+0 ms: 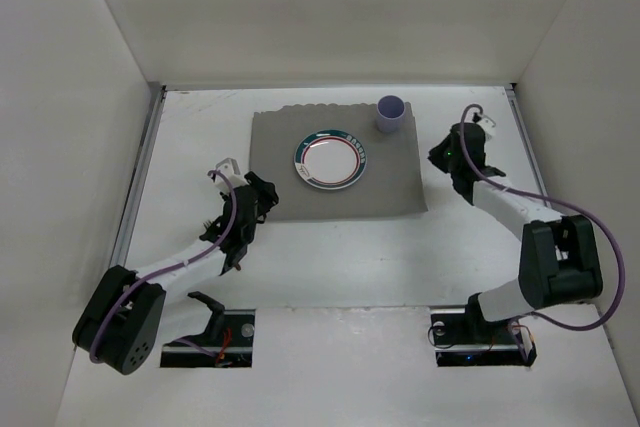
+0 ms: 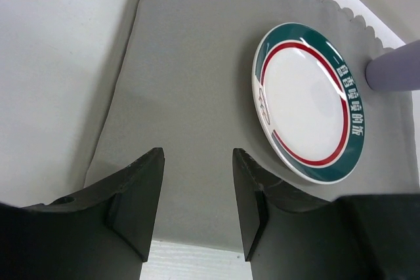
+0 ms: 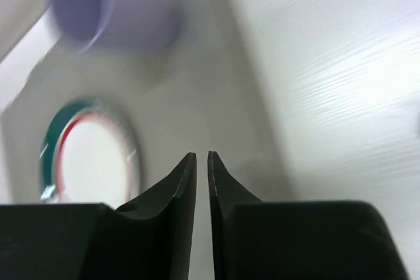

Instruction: Set the dinner table for one person

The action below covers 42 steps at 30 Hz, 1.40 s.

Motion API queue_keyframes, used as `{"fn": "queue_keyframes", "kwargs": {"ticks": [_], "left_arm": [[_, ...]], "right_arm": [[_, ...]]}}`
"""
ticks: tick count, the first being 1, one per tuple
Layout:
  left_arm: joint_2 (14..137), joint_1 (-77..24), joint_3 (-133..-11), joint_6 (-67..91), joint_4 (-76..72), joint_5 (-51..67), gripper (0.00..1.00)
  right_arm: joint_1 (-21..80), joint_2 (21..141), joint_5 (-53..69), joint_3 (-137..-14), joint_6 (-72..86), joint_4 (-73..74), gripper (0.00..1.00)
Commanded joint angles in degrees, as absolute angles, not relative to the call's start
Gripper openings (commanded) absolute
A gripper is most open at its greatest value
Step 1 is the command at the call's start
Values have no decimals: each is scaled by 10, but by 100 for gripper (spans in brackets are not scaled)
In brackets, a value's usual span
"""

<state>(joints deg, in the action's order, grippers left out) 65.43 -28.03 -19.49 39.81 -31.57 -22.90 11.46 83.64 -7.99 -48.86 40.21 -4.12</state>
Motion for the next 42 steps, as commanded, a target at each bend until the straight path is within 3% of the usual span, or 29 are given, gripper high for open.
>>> {"fn": "queue_keyframes", "kwargs": {"ticks": [1,7,12,18,25,42], "left_arm": [[649,-292,-198,401,-345,-242,44],[652,-296,-198,402,-348,-236,44],[655,-291,-198,403,-349,-229,44],[656,-290,-197,405,-351,-225,44],[657,-290,-197,409,-353,-219,44],[634,-260,-185,419,-353,-195,44]], "right_arm": [[72,839,-176,-492,371,-21,18],[-4,892,-255,-548,339,10,33],[-51,963,-220,-594,323,31,39],[-54,1011,-199,-620,309,37,38],[-42,1023,-181,-635,312,69,28],[-5,1014,-211,-598,309,135,30]]}}
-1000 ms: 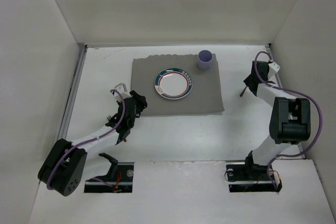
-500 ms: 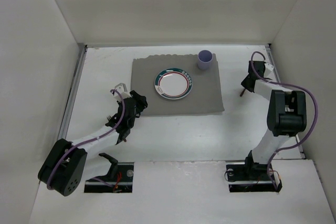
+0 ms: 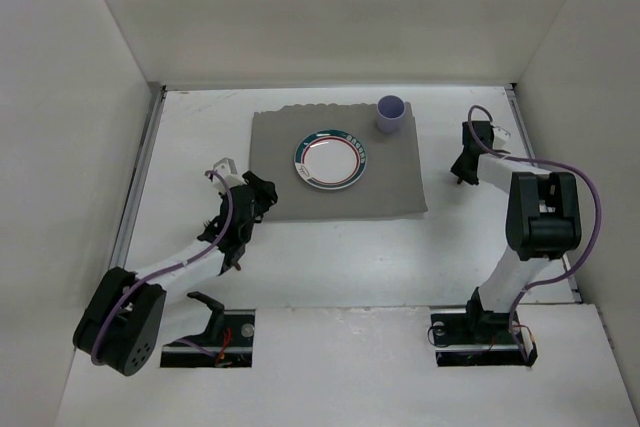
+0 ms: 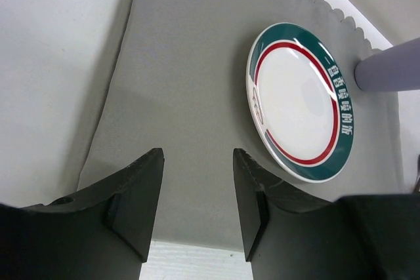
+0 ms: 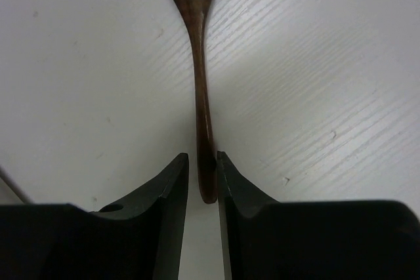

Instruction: Set the dinner table for one person

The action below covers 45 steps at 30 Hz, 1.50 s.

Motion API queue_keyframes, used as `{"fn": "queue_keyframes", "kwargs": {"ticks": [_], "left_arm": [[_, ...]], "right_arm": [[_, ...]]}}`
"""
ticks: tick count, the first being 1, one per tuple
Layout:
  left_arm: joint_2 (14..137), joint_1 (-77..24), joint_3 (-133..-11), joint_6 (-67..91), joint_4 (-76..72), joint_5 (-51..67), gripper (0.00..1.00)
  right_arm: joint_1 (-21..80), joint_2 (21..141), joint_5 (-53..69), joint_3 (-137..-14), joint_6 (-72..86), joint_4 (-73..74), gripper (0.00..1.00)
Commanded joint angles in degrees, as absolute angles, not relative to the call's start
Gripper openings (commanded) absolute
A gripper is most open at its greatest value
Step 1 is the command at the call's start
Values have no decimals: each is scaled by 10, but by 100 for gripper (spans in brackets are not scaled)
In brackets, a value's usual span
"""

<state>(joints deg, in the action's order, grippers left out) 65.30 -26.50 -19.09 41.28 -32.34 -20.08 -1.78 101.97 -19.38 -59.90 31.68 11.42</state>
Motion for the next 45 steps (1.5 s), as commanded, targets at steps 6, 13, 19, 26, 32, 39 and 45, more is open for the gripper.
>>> {"fn": "queue_keyframes", "kwargs": {"ticks": [6,13,19,26,32,39,45], "left_arm": [[628,-256,-182,424,-353,-187,45],[617,-242,-176,429,-350,-175,45],[618,-247,-178,429,-351,-177,45],[627,-248,-179,426,-353,-179,44],[635,-245,-182,421,-352,-183,44],[641,-242,-182,419,-353,-192,44],[649,-247,-185,414,-354,-203,44]], "right_arm": [[1,1037,-199,-605,315,138,31],[0,1012,-197,-575,319,112,10],[11,921,-240,-548,318,98,8],[89,839,-258,-537,298,103,9],[224,844,-194,-562,252,125,9],[297,896,-120,-567,249,126,10],[294,939,-100,-584,245,127,12]]}}
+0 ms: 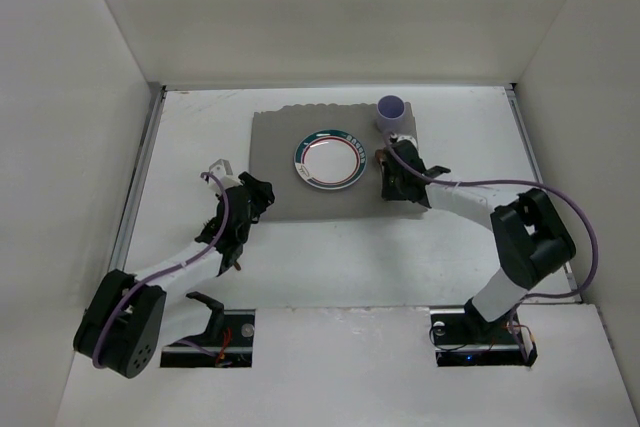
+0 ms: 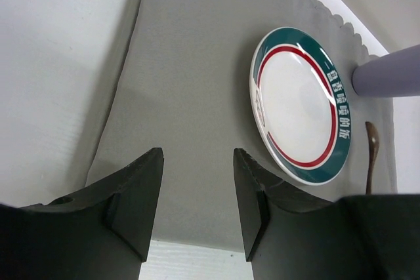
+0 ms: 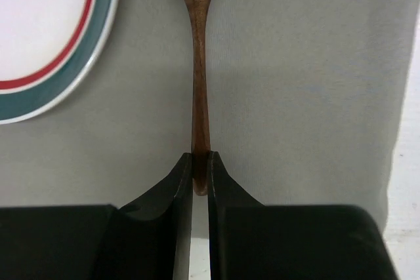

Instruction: Set the dinner table for one person

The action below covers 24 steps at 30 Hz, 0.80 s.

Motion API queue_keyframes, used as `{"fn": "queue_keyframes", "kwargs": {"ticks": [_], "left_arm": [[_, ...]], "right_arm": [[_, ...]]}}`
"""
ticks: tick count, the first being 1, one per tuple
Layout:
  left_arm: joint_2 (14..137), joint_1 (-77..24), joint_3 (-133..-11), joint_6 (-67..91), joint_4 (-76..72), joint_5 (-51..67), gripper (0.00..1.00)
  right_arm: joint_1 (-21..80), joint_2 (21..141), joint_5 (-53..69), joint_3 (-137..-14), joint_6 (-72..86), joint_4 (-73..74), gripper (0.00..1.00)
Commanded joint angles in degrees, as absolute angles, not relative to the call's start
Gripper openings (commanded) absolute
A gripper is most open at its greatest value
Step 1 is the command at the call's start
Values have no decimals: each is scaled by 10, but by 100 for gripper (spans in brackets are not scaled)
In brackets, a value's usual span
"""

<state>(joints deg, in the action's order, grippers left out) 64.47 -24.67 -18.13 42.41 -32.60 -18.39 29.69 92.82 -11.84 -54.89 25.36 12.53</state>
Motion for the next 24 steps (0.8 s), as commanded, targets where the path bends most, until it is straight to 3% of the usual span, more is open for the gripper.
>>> {"fn": "queue_keyframes", "kwargs": {"ticks": [1,12,15,18,24], "left_arm": [[651,-247,-186,414,-353,-203,44],[664,-256,-192,408,-354,-227,44],[674,-257,-195,406,-354,-232,45],[686,-262,-199,406,-356,-250,44],[649,-278,-214,385,-299,-291,44]], "right_arm": [[293,947,-103,-587,244,127,12],[272,990,-138,-634,243,134,13],[271,998,-138,-632,243,134,20],[275,988,-148,-624,239,120,36],[275,900,-161,-590,247,106,40]]}}
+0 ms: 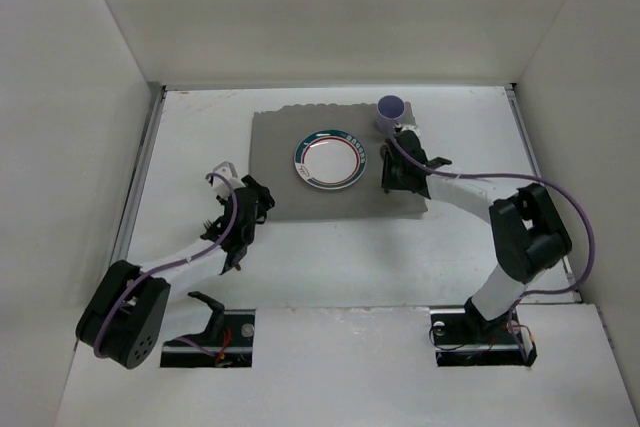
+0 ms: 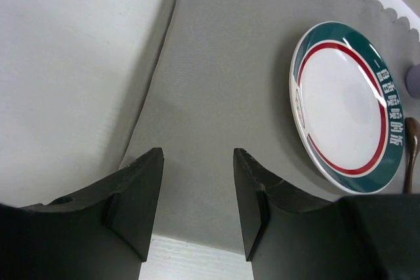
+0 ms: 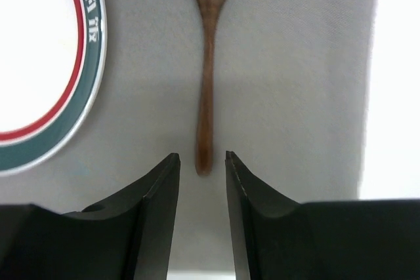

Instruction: Set the dinner table for one person

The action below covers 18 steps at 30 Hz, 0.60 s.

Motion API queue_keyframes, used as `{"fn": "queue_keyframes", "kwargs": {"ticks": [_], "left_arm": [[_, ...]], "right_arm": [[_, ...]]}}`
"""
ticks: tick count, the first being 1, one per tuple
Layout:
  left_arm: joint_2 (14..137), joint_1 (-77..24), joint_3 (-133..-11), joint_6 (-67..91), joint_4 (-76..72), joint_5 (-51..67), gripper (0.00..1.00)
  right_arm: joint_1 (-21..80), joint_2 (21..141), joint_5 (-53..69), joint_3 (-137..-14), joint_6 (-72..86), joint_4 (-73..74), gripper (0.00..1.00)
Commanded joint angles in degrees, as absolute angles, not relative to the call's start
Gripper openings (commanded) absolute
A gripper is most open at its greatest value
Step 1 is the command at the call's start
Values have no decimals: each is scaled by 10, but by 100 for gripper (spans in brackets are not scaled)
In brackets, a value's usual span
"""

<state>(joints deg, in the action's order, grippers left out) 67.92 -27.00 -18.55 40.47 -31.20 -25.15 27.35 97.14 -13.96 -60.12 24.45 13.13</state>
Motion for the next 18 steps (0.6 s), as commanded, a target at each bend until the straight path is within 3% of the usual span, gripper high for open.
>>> {"fn": "queue_keyframes", "kwargs": {"ticks": [1,6,10,12,15,18], "left_arm": [[636,-281,-221,385,-272,-300,44],[570,-280,-250,403,-116,-327,45],[512,-267,-287,421,64,-333,40],[488,-261,-304,430,154,-348,37],[467,-250,-330,460,290,-366,29],[464,-247,-333,505,374,-360,29]], "right_arm": [[277,877,-163,-579,251,100,42],[320,778,-163,-520,275,35,41],[404,739,-156,-480,277,-50,20],[440,737,-159,-469,270,-70,15],[465,742,-162,-454,272,-93,15],[472,743,-157,-432,286,-126,20]]}}
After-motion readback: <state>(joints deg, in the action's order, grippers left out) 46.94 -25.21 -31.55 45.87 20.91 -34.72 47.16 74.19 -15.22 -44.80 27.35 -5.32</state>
